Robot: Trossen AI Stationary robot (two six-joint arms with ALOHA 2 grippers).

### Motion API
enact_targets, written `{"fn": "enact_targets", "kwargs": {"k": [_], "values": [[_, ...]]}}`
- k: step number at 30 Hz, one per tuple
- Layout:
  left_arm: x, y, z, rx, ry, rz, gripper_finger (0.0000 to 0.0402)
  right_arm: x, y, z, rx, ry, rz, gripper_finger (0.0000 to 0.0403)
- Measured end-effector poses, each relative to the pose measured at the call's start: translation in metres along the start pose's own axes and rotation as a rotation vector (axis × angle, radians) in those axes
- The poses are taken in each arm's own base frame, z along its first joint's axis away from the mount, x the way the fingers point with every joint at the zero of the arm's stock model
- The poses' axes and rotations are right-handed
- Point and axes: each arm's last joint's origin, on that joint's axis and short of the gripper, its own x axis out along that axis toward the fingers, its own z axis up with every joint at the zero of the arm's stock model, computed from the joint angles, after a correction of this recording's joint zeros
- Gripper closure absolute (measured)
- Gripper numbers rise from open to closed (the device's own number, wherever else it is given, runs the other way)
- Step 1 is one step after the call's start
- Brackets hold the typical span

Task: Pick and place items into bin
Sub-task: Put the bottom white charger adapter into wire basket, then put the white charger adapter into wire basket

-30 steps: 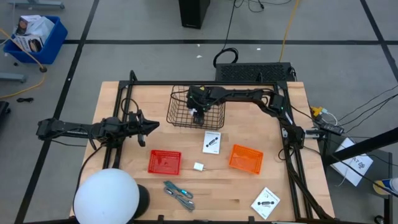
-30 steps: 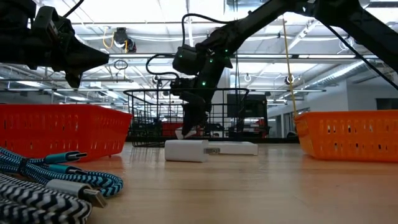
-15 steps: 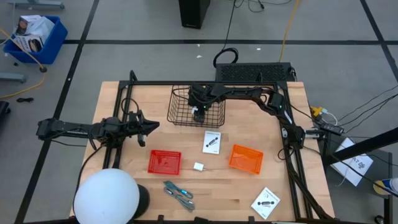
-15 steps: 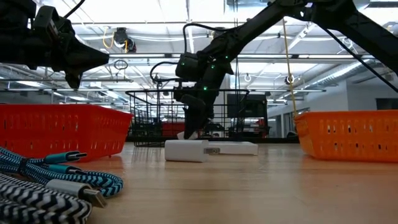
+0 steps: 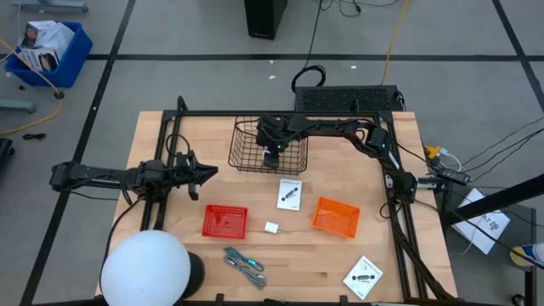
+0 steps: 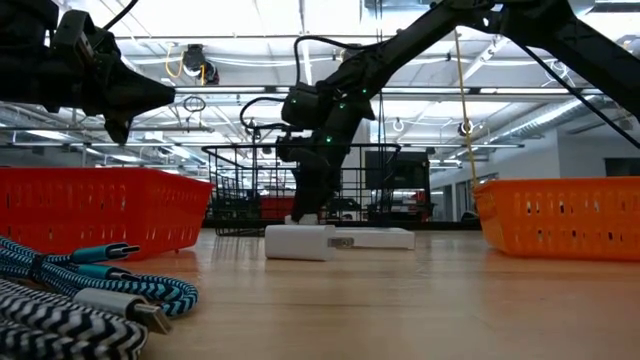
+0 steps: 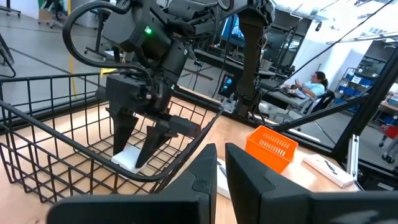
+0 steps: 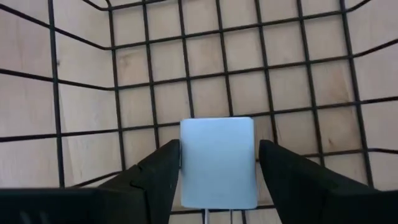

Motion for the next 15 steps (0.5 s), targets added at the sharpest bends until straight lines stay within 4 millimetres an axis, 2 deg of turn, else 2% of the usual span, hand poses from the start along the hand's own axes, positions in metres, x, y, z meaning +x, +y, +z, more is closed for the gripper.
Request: {"fn": "enact_targets", "kwargs": {"k": [5, 12, 15], "values": [[0.0, 0.001, -0.002, 0.004, 0.019, 0.007, 0.0364, -0.009, 0.003, 0.005, -0.034, -0.034, -0.064, 0.0189], [0.0, 0.001, -0.002, 0.0, 0.021, 0.008, 0.0364, -0.038, 0.013, 0.013, -0.058, -0.076, -0.13, 0.0188], [0.0, 0.001, -0.003, 0.001, 0.026, 0.009, 0.0364, -0.056, 0.022, 0.015, -0.054, -0.098, -0.126, 0.0188]]}}
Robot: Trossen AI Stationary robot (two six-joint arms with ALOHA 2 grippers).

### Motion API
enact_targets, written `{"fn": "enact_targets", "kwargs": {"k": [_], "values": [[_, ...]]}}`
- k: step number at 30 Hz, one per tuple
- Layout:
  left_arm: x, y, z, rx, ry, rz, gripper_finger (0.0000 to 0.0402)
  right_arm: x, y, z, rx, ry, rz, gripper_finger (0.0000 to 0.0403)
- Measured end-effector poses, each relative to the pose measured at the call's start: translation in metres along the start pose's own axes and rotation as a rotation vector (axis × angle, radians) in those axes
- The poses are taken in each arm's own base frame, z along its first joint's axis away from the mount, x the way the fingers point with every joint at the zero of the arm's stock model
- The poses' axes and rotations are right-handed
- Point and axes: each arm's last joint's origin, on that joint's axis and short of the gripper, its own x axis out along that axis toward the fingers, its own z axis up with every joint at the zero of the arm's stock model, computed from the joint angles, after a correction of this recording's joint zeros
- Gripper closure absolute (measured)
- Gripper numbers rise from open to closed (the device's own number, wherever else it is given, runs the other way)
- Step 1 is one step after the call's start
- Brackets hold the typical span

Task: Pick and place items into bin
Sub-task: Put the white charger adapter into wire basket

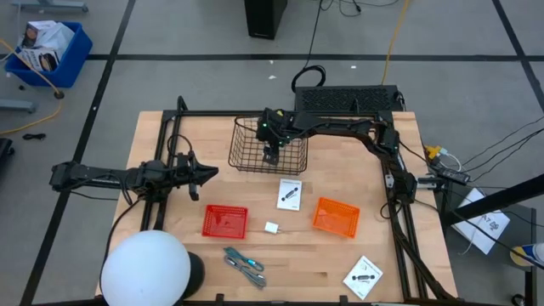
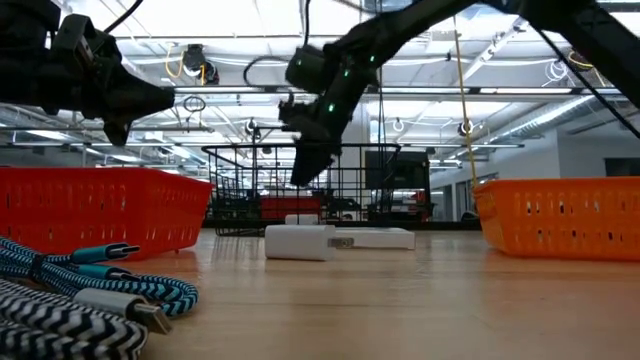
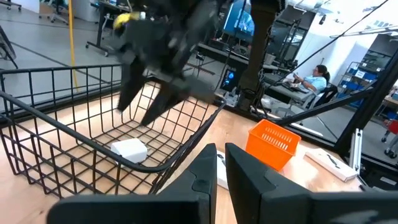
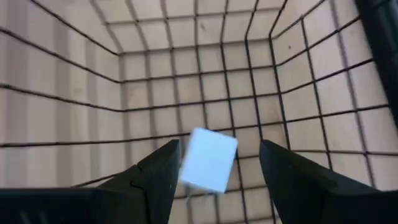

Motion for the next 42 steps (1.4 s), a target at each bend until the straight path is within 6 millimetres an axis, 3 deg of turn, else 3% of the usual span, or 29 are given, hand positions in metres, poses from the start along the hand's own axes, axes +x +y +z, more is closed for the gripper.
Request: {"fn": "enact_targets", "kwargs": {"k": [9, 14, 20, 25, 31, 37, 42], "values": [[0.0, 0.001, -0.001, -0.01, 0.014, 0.006, 0.0364, -0.063, 0.044, 0.01, -0.08, -0.054, -0.025, 0.0188], [0.0, 0.001, -0.002, -0.012, 0.015, 0.006, 0.0364, -0.09, 0.089, 0.01, -0.151, -0.087, -0.026, 0.0188], [0.0, 0.0, -0.002, -0.015, 0.026, -0.025, 0.0364, -0.103, 0.149, 0.002, -0.149, -0.096, 0.044, 0.0188], [0.0, -0.001, -0.002, -0.019, 0.03, -0.037, 0.0364, -0.094, 0.201, -0.023, -0.199, -0.084, 0.043, 0.0186], [0.0, -0.001, -0.003, -0.035, 0.038, -0.041, 0.0364, -0.071, 0.241, -0.057, -0.203, -0.119, 0.109, 0.0147], [0.0, -0.001, -0.002, -0.038, 0.038, -0.041, 0.0364, -0.042, 0.25, -0.085, -0.176, -0.182, 0.154, 0.0104], [0.0, -0.001, -0.002, -0.04, 0.038, -0.041, 0.0364, -0.023, 0.245, -0.107, -0.157, -0.147, 0.137, 0.01]]}}
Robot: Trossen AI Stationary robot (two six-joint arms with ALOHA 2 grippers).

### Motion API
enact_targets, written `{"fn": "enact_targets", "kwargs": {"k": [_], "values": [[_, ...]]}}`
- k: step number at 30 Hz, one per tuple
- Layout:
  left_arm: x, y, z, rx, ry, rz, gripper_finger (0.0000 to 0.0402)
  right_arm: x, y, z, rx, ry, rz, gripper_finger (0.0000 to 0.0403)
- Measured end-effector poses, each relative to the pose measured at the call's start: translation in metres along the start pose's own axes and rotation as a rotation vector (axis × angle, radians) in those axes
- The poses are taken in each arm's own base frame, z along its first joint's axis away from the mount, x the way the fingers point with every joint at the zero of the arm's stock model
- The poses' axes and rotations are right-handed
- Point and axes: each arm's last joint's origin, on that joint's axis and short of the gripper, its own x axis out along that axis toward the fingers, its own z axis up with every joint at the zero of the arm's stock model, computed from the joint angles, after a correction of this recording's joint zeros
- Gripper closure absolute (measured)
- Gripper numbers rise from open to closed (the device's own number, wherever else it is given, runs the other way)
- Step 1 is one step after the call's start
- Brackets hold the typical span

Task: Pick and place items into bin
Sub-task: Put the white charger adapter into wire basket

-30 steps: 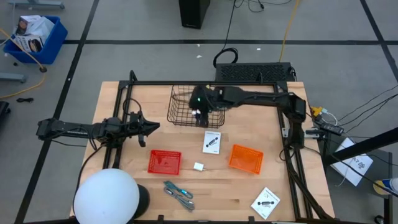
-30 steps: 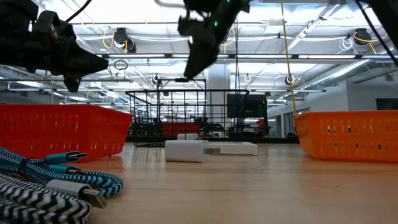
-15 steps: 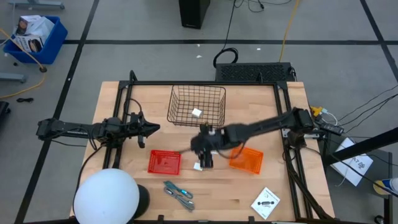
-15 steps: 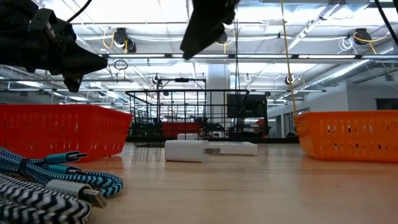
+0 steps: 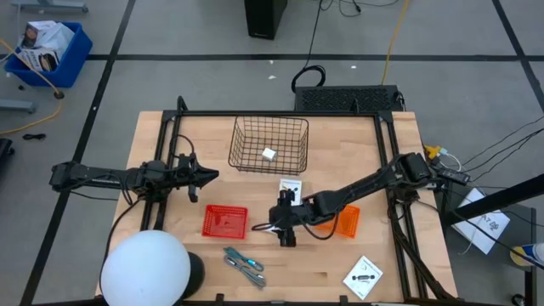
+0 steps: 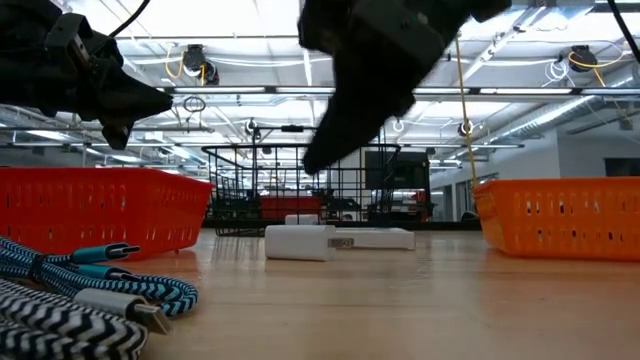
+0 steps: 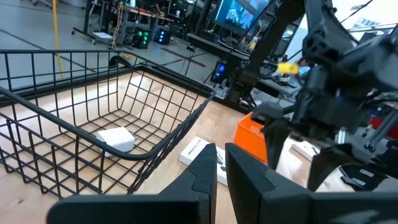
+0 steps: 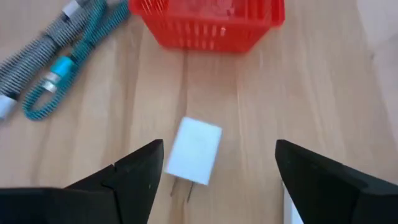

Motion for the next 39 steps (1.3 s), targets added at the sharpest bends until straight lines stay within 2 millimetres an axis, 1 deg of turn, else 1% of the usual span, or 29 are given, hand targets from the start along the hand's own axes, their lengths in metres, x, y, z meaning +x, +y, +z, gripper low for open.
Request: {"fn": "enact_targets", "kwargs": {"k": [4, 9, 14, 19, 23, 28, 32, 36, 39], "values": [[0.0, 0.0, 0.0, 0.001, 0.003, 0.002, 0.0364, 0.013, 0.001, -0.009, 0.035, -0.018, 0.01, 0.0102], [0.002, 0.001, -0.002, 0.008, 0.025, 0.01, 0.0364, 0.031, 0.0, -0.019, 0.024, 0.016, 0.002, 0.0103], [0.004, 0.002, -0.005, 0.012, 0.045, 0.045, 0.0364, 0.041, 0.001, -0.022, 0.035, 0.016, 0.026, 0.0103], [0.005, 0.003, -0.007, 0.009, 0.058, 0.052, 0.0364, 0.04, 0.001, -0.022, 0.031, 0.021, 0.03, 0.011], [0.005, 0.002, -0.006, 0.008, 0.055, 0.051, 0.0364, 0.041, 0.0, -0.023, 0.031, 0.034, 0.048, 0.0137], [0.005, 0.002, -0.006, 0.008, 0.054, 0.051, 0.0364, 0.041, 0.001, -0.024, 0.043, 0.061, 0.092, 0.0206], [0.005, 0.002, -0.006, 0.008, 0.053, 0.051, 0.0364, 0.041, 0.0, -0.025, 0.051, 0.068, 0.09, 0.0258], [0.005, 0.002, -0.006, 0.008, 0.052, 0.051, 0.0364, 0.041, 0.0, -0.023, 0.055, 0.046, 0.096, 0.0261], [0.005, 0.002, -0.006, 0.008, 0.053, 0.051, 0.0364, 0.039, 0.002, -0.017, 0.056, -0.005, 0.109, 0.0261]]}}
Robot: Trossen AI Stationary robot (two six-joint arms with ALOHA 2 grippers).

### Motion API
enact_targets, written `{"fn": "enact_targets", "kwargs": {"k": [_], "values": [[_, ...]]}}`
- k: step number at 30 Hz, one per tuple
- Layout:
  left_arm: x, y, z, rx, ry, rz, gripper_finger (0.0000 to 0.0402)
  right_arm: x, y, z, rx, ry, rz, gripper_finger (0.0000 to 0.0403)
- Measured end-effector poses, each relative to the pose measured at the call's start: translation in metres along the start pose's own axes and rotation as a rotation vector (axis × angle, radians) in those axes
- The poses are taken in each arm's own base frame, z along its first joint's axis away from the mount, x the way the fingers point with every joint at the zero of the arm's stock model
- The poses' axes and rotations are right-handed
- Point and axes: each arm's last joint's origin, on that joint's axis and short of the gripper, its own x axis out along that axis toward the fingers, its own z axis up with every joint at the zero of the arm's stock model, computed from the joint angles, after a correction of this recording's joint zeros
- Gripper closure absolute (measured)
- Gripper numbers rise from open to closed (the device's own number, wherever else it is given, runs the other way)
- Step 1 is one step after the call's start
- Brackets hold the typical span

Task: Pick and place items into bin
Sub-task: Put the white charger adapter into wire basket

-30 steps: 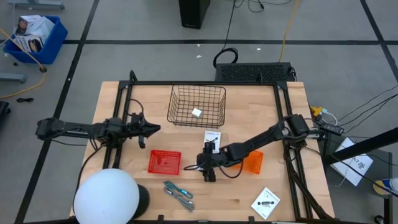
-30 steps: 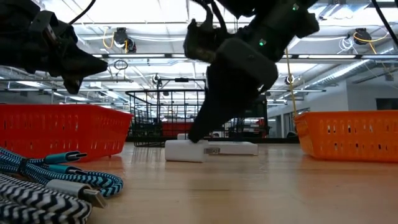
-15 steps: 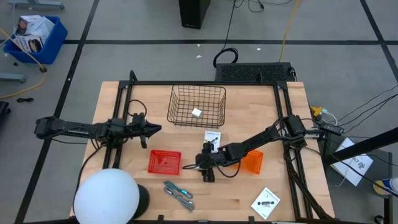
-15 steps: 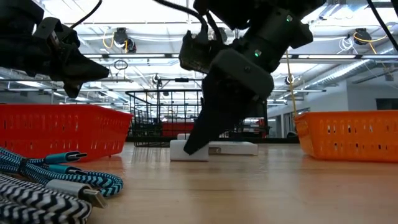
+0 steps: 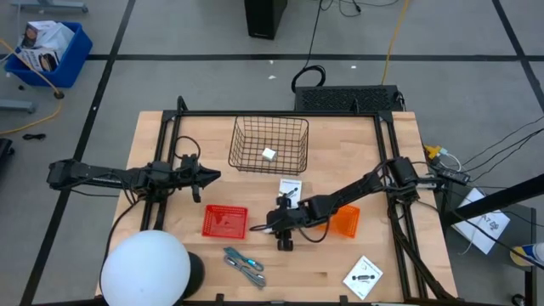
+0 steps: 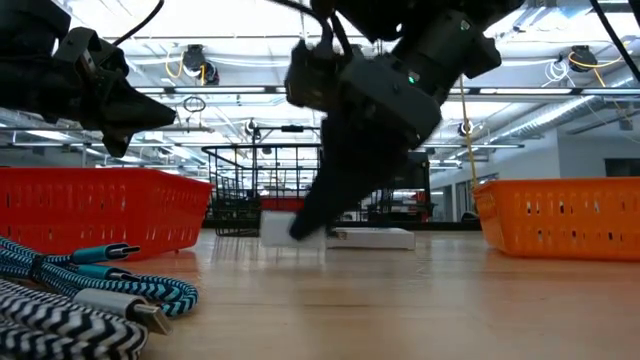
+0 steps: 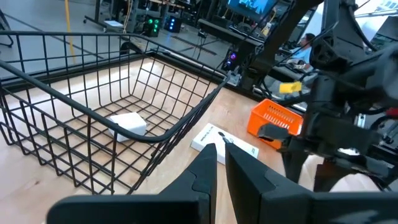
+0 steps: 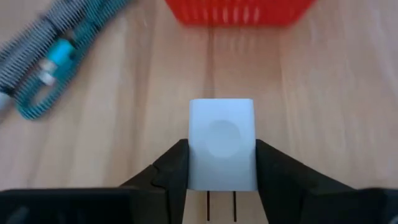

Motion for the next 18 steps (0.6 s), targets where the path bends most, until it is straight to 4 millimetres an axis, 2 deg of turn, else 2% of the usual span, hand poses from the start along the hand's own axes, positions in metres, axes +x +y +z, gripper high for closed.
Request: {"fn": "enact_targets", "kwargs": {"k": [4, 8, 13, 18], "values": [[0.0, 0.0, 0.0, 0.0, 0.0, 0.001, 0.0364, -0.013, 0.001, 0.011, -0.022, -0.062, -0.013, 0.0261], [0.0, 0.0, 0.0, 0.004, 0.002, 0.002, 0.0364, -0.04, -0.001, 0.023, -0.072, -0.108, -0.1, 0.0261], [0.0, 0.0, -0.001, 0.007, 0.007, 0.003, 0.0364, -0.097, -0.011, 0.047, -0.102, -0.233, -0.218, 0.0261], [0.0, 0.0, -0.001, 0.009, 0.008, 0.004, 0.0364, -0.164, -0.034, 0.07, -0.11, -0.419, -0.385, 0.0261]]}}
